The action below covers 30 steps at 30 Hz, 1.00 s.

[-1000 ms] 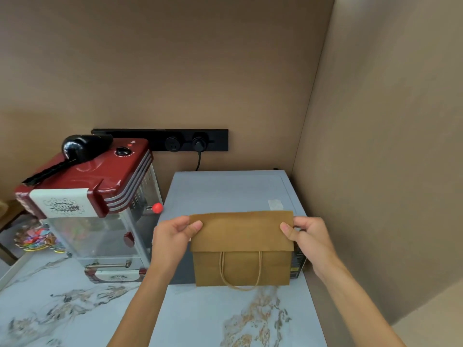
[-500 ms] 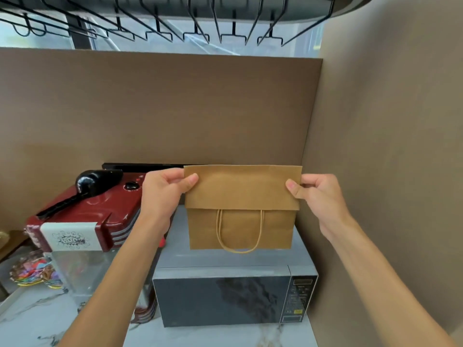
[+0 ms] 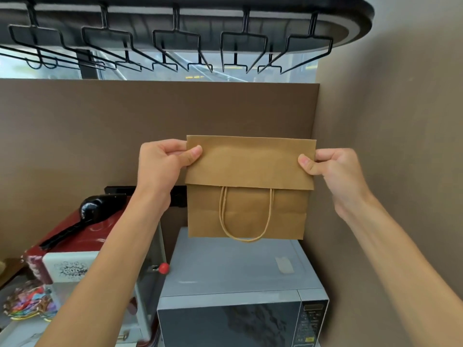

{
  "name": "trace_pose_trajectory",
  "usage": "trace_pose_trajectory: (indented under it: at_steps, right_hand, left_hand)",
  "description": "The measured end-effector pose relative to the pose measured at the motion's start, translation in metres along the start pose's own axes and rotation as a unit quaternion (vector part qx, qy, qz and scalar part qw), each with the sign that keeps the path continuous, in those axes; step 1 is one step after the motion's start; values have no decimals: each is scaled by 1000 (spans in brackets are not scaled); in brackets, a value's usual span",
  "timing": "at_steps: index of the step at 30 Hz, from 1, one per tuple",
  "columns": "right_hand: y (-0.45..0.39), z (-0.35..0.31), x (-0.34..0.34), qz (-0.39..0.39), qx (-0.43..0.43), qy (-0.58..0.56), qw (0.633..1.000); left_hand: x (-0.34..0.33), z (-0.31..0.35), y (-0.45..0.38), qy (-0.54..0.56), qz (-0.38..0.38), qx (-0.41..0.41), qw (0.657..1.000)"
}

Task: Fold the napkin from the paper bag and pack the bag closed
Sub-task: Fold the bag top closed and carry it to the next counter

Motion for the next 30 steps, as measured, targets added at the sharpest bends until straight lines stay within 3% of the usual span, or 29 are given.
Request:
trace_pose_trajectory:
  at_steps: [17,30]
  right_hand:
    - [57,-21,35,79,12,47,996]
    - [173,-49,155,149,-4,62,987]
  left_hand:
    - [-30,-6,11,85,-82,32,993]
    - [-119,71,96,137,-138,16,981]
Point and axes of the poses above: each hand's wrist, its own y-axis away from the middle knuckle, its own x-axis out of the back of the hand, z = x × y, the point moved 4 cm from there along -y, towards the middle knuckle, and after that the axes turned 10 degrees about -x, right-handed, at the moved point
